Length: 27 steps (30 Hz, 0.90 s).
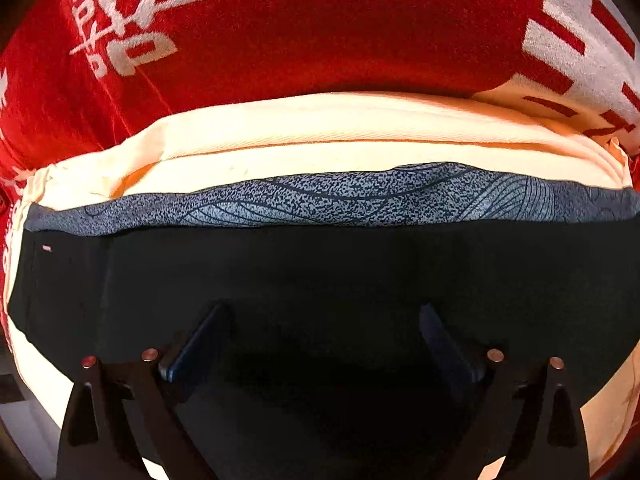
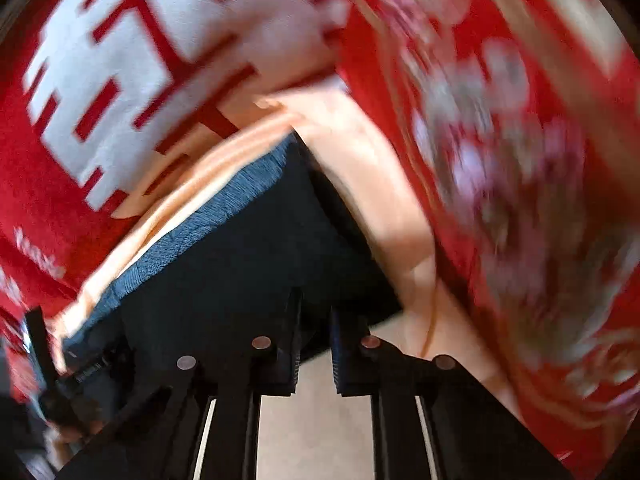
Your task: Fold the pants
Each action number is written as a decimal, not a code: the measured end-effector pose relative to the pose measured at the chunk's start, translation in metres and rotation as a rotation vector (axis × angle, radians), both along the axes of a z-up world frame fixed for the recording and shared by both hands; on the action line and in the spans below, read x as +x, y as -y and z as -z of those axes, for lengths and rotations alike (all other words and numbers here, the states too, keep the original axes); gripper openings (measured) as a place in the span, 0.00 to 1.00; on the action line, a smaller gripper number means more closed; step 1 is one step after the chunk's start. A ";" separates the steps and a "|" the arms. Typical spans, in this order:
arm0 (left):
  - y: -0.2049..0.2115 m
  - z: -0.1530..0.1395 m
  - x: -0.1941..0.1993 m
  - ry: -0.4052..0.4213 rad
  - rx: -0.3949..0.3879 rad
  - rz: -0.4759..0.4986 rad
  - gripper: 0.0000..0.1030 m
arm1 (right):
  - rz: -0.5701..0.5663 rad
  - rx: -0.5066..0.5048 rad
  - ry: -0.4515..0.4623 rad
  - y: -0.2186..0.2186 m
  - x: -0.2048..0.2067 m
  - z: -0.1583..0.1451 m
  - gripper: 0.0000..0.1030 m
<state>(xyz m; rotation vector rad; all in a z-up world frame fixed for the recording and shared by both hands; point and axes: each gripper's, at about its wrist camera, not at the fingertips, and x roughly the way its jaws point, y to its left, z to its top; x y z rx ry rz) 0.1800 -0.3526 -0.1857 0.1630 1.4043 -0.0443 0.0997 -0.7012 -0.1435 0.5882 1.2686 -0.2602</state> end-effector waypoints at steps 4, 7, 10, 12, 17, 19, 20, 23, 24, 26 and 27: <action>0.004 -0.014 0.000 -0.010 0.007 0.025 0.95 | 0.051 0.048 -0.146 0.008 -0.013 0.016 0.31; 0.000 -0.034 0.004 0.039 -0.018 0.035 0.95 | 0.037 -0.016 -0.074 0.005 -0.024 -0.013 0.33; 0.000 -0.036 0.018 0.057 -0.010 0.022 0.95 | -0.060 -0.055 0.019 -0.006 -0.007 -0.029 0.33; 0.000 -0.031 0.028 0.060 -0.007 -0.010 0.95 | -0.116 -0.035 0.027 -0.013 0.020 -0.023 0.33; 0.005 -0.012 0.044 0.043 -0.002 -0.051 0.95 | -0.235 -0.036 0.019 -0.028 0.072 0.019 0.33; 0.005 -0.008 0.046 0.057 0.009 -0.035 0.95 | -0.286 -0.068 0.000 -0.032 0.088 0.039 0.29; 0.001 -0.008 0.048 0.062 -0.003 -0.042 0.95 | -0.285 -0.074 0.018 -0.029 0.089 0.039 0.29; -0.023 -0.012 0.053 0.068 0.013 -0.112 0.95 | -0.256 -0.095 0.011 -0.017 0.087 0.035 0.27; -0.036 -0.012 0.055 0.061 0.025 -0.147 0.95 | -0.244 -0.113 0.003 -0.015 0.085 0.033 0.27; -0.064 -0.015 0.055 0.040 0.038 -0.217 0.95 | -0.234 -0.115 -0.010 -0.013 0.081 0.029 0.27; -0.077 -0.019 0.053 0.032 0.054 -0.238 0.95 | -0.228 -0.113 -0.018 -0.014 0.079 0.027 0.30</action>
